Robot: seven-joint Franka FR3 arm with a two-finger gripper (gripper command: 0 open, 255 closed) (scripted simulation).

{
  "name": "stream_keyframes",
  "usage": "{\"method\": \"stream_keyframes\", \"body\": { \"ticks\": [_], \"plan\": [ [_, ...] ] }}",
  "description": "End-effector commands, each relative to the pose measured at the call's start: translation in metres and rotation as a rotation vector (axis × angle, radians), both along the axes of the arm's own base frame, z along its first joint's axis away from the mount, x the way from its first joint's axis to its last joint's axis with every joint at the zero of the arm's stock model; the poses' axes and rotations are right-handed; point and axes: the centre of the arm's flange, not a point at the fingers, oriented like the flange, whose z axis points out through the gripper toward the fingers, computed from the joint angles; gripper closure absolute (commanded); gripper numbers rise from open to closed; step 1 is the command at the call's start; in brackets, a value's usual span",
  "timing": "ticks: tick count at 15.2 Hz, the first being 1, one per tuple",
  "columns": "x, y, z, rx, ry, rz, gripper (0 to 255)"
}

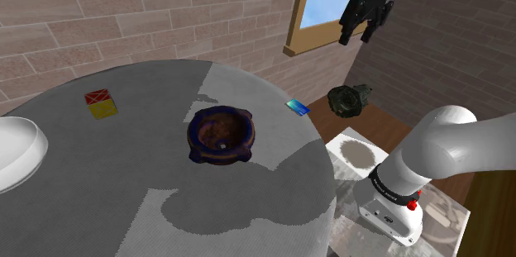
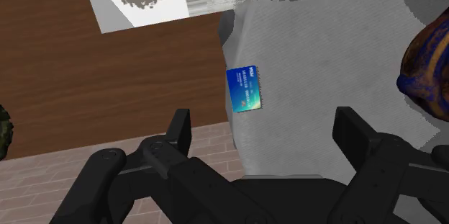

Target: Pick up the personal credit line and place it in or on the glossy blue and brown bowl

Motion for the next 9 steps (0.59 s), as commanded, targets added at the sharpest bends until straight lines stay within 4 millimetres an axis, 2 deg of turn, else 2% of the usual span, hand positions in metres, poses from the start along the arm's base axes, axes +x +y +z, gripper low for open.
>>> {"method": "stream_keyframes", "body": {
  "ticks": [1,9],
  "plan": [
    [0.0,0.0,0.0,0.0,0.0,0.0,0],
    [0.037,0.011,-0.096,-0.038,-0.055,0.051,0]
  ]
}}
